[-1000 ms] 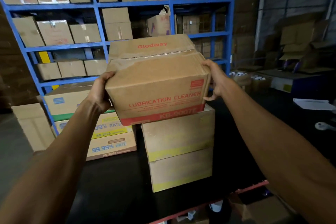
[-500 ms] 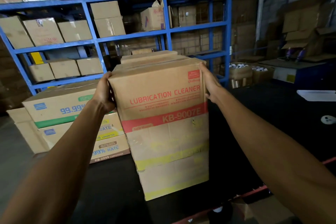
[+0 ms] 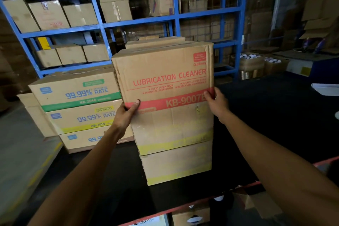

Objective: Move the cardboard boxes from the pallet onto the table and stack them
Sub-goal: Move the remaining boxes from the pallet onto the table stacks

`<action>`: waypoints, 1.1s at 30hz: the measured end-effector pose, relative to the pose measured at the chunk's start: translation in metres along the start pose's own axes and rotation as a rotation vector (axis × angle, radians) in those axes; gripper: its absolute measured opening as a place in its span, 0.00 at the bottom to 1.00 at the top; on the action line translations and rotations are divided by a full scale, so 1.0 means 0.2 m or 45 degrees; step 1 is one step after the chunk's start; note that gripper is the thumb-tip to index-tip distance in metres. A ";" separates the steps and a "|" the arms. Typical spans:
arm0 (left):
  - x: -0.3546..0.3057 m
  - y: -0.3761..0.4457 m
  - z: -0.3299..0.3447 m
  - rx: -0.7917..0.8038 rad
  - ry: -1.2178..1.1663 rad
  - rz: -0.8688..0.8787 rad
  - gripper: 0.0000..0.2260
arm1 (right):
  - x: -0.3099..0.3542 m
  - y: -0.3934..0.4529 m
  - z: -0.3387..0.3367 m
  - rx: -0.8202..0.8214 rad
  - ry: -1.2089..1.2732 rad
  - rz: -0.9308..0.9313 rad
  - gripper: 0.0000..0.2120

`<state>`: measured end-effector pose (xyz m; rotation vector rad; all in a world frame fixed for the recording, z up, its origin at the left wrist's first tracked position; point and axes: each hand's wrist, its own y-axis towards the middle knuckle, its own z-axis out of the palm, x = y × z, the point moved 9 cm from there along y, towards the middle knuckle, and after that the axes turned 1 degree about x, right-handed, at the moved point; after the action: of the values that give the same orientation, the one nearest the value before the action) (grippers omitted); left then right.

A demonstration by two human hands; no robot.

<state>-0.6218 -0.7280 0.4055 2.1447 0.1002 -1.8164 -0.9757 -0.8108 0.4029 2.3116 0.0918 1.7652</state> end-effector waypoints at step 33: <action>0.36 -0.69 -0.71 -0.114 0.163 -0.151 0.20 | 0.14 -0.95 1.08 0.320 -0.332 0.034 0.24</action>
<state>-0.5109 -0.5670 0.3271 2.2325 0.3397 -1.7002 -0.7450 -0.6530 0.3342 2.7107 0.2520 1.5224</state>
